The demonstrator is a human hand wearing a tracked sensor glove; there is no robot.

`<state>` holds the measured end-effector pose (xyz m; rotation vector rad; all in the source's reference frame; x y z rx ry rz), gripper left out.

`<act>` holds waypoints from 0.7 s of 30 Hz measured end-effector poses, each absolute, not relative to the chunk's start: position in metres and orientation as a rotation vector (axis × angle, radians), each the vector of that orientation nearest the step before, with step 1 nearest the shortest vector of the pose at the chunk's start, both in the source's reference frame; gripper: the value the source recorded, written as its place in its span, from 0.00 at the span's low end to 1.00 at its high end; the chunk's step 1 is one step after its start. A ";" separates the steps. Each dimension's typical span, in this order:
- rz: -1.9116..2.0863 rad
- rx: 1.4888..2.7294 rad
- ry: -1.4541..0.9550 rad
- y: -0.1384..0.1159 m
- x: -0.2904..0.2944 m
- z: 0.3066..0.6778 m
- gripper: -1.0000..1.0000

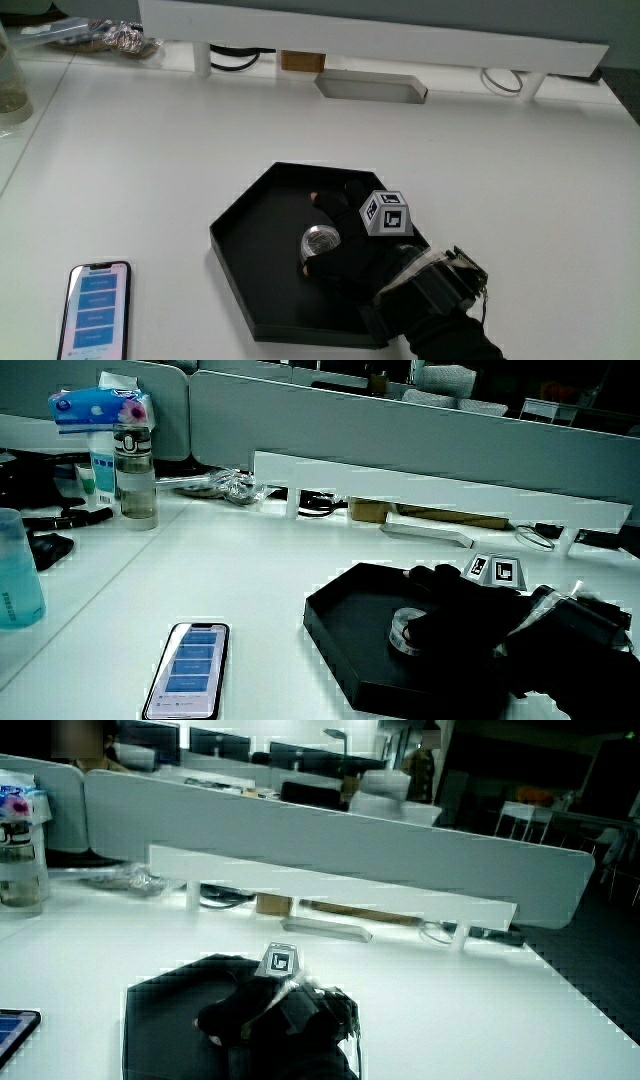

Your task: Pick paper clip from plate

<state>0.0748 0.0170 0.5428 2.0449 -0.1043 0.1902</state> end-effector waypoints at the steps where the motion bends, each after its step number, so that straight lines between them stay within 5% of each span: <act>1: 0.190 2.018 -0.119 0.018 0.073 0.545 0.50; 11: 0.143 2.023 -0.170 0.022 0.062 0.548 0.50; 21: 0.157 2.142 -0.126 0.021 0.059 0.544 0.92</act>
